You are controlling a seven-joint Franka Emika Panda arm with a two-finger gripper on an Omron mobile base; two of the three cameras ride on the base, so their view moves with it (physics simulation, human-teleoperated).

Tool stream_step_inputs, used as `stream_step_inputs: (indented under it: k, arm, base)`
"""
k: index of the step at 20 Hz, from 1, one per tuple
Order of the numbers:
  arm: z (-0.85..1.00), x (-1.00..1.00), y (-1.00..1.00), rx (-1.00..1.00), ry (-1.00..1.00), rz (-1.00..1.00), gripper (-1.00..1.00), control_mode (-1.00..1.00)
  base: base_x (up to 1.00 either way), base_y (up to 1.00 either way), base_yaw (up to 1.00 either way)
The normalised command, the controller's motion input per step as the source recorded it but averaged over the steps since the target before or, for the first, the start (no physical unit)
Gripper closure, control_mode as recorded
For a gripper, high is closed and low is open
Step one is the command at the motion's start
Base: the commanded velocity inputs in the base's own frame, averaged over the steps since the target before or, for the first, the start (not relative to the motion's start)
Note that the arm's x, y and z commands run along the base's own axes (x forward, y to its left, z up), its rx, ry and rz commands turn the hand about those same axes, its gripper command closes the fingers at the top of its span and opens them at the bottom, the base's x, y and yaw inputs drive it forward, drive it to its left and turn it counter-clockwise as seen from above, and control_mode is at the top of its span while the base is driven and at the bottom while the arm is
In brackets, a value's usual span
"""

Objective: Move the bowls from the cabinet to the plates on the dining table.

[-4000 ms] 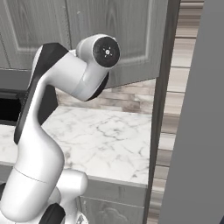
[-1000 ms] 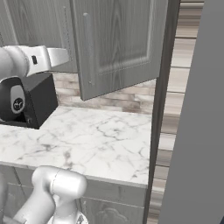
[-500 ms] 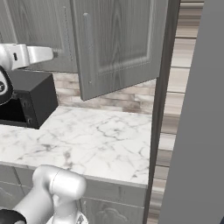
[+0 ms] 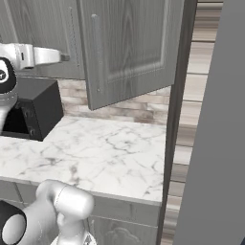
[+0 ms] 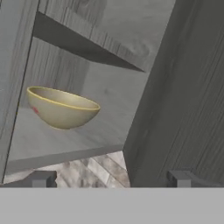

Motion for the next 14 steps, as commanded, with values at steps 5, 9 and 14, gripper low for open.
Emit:
stream_step_inputs:
  k: [5,9,14]
  arm:
    - [0.0,0.28,-0.21,0.0,0.06,-0.23,-1.0,-1.0]
    - [0.0,0.17,-0.32,0.0,0.04,-0.19,-1.0,-1.0]
    - [0.0,0.19,-0.34,0.0,0.04,-0.18,-1.0,-1.0]
  base:
    - [0.0,0.0,0.0]
    - [0.0,0.0,0.0]
    - [0.0,0.0,0.0]
